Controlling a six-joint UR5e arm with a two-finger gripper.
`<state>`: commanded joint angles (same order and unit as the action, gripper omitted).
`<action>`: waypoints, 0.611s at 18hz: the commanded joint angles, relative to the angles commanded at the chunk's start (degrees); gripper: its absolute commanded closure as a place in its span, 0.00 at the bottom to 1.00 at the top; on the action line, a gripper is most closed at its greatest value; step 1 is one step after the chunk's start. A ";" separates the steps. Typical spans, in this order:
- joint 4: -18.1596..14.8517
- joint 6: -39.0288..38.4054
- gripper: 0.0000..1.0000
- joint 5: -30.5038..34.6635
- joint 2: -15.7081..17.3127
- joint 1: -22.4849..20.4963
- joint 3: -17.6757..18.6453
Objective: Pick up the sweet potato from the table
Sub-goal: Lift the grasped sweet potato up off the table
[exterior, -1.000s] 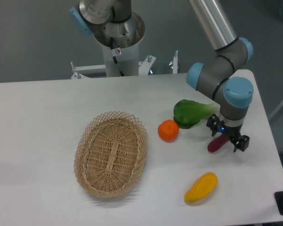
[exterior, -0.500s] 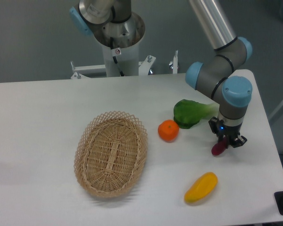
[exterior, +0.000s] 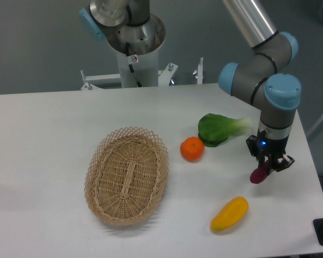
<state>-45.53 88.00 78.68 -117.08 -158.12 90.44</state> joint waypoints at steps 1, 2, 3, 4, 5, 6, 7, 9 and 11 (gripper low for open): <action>0.00 -1.93 0.88 -2.11 0.70 0.18 -0.09; 0.17 -3.95 0.88 -4.04 1.23 0.44 -0.18; 0.17 -6.32 0.88 -5.80 2.02 0.79 -0.52; 0.17 -8.61 0.88 -6.78 2.64 1.92 -0.53; 0.26 -10.46 0.88 -7.22 3.25 2.98 -0.53; 0.52 -12.22 0.88 -7.31 3.69 3.60 -0.62; 0.53 -14.32 0.88 -7.49 4.31 4.13 -0.88; 0.35 -18.02 0.88 -9.06 5.89 4.66 -0.71; 0.00 -20.84 0.88 -9.42 7.56 5.10 -0.62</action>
<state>-45.53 67.16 69.26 -109.52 -153.02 89.82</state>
